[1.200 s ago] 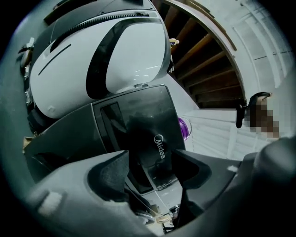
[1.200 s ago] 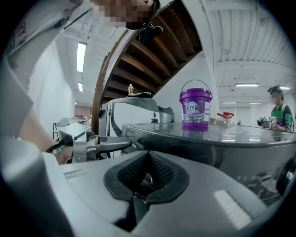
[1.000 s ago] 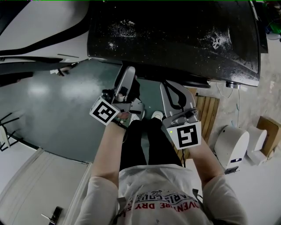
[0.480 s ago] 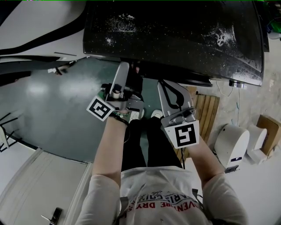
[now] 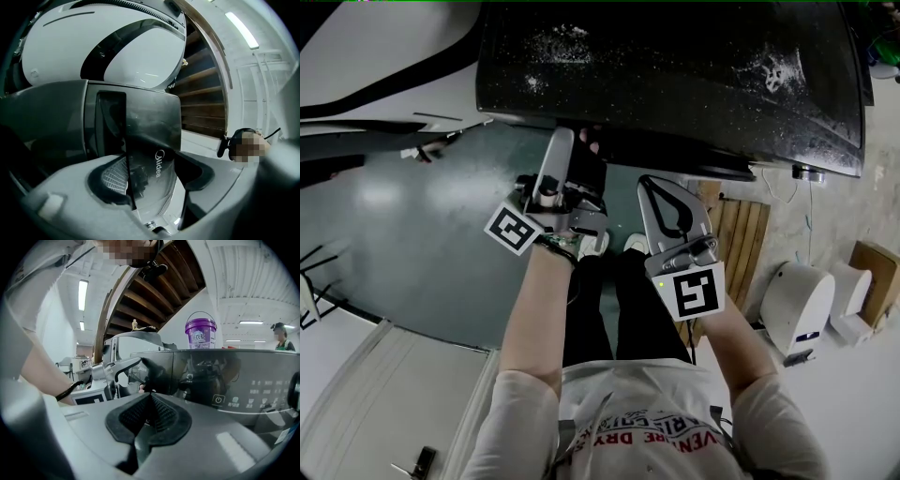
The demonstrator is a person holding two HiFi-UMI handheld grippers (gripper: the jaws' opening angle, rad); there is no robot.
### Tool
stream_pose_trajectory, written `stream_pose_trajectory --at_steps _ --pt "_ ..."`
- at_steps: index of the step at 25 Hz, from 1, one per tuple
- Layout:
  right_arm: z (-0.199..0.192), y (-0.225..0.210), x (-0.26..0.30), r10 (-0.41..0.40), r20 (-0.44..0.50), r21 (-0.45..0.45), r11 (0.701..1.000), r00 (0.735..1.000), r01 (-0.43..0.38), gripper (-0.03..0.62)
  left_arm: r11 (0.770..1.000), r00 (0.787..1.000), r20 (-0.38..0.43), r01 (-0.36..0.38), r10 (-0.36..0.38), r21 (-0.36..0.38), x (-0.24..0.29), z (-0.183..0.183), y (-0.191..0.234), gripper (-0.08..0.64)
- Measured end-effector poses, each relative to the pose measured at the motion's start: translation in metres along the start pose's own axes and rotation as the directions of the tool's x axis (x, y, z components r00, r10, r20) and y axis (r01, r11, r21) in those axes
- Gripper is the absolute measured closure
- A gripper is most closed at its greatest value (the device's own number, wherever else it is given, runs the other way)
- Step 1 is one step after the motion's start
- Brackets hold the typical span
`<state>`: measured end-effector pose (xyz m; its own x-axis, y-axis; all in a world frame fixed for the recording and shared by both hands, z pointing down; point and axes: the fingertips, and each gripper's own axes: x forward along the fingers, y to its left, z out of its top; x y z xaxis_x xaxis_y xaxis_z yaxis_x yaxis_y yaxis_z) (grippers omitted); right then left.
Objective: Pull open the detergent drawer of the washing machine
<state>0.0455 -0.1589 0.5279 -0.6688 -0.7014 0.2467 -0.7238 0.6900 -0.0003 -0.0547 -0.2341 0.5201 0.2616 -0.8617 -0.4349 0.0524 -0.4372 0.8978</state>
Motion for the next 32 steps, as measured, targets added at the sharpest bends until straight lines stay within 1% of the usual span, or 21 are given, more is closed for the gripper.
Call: stream_pose_trajectory --at_steps 2,6,9,14,19,25,32 --pt "0.001 -0.001 -0.001 -0.01 0.004 -0.006 1.0 1.0 0.01 0.591 1.0 1.0 -0.005 0.008 -0.008 -0.002 -0.001 0.0 0.0 0.262" --pt "0.009 -0.011 -0.004 -0.069 0.042 -0.007 0.998 0.997 0.069 0.591 1.0 1.0 -0.015 0.019 -0.019 -0.002 -0.002 -0.001 0.001 0.279" --pt "0.008 -0.016 -0.006 -0.092 0.048 -0.002 0.996 0.995 0.092 0.591 1.0 1.0 -0.015 0.02 -0.02 0.001 -0.002 0.0 0.001 0.282" --pt "0.007 -0.025 -0.007 -0.126 0.052 0.003 0.992 0.991 0.126 0.591 0.999 0.999 -0.027 0.044 -0.044 0.01 -0.023 -0.008 -0.012 0.296" --pt "0.01 -0.022 -0.007 -0.146 0.062 0.005 0.989 0.987 0.146 0.591 1.0 0.999 -0.047 0.02 -0.02 -0.002 -0.026 -0.009 -0.014 0.285" --pt "0.011 -0.01 -0.012 -0.148 0.068 -0.007 0.989 0.987 0.149 0.591 1.0 0.999 -0.051 0.016 -0.016 -0.003 -0.034 -0.012 -0.018 0.284" --pt "0.007 -0.01 -0.025 -0.192 0.057 -0.018 0.981 0.98 0.193 0.591 1.0 0.998 -0.07 0.008 -0.008 -0.004 -0.049 -0.016 -0.025 0.276"
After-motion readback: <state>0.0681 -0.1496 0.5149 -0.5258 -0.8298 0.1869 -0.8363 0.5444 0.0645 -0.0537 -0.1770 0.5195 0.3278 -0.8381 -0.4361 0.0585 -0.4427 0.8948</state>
